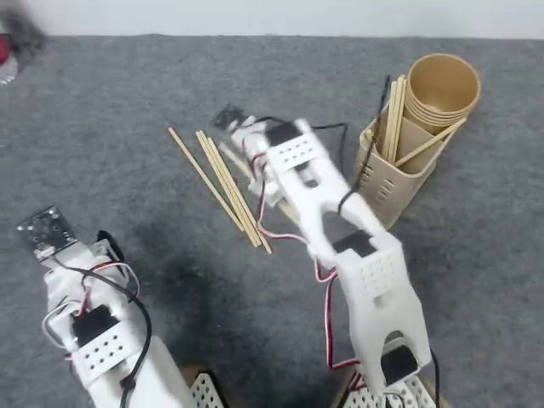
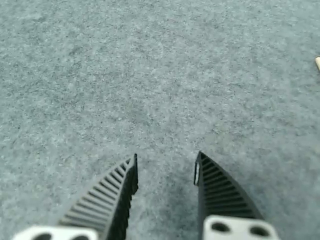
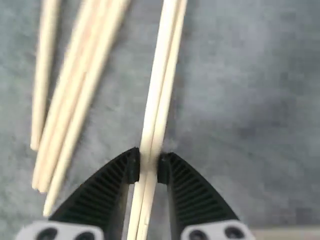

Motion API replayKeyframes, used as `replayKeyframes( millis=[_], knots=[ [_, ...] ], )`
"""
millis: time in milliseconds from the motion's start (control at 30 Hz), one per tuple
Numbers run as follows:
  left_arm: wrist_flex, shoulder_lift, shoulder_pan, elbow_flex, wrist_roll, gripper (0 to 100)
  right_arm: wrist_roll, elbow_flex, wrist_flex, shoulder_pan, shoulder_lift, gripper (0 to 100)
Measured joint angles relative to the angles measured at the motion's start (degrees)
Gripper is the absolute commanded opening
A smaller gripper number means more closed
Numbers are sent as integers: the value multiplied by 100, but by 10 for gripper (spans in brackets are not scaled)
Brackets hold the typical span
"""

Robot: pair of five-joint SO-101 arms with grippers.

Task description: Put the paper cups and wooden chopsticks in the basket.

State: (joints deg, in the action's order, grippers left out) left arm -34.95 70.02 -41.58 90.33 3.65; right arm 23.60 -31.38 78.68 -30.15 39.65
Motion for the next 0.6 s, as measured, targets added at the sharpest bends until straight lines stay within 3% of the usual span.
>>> replayKeyframes(
  millis=[233,600],
  knots=[
    [0,0,62,0,0,185,0,-976,862,281,-1495,8],
    [0,0,53,0,0,185,9,-1037,1037,413,-3947,8]
  ],
)
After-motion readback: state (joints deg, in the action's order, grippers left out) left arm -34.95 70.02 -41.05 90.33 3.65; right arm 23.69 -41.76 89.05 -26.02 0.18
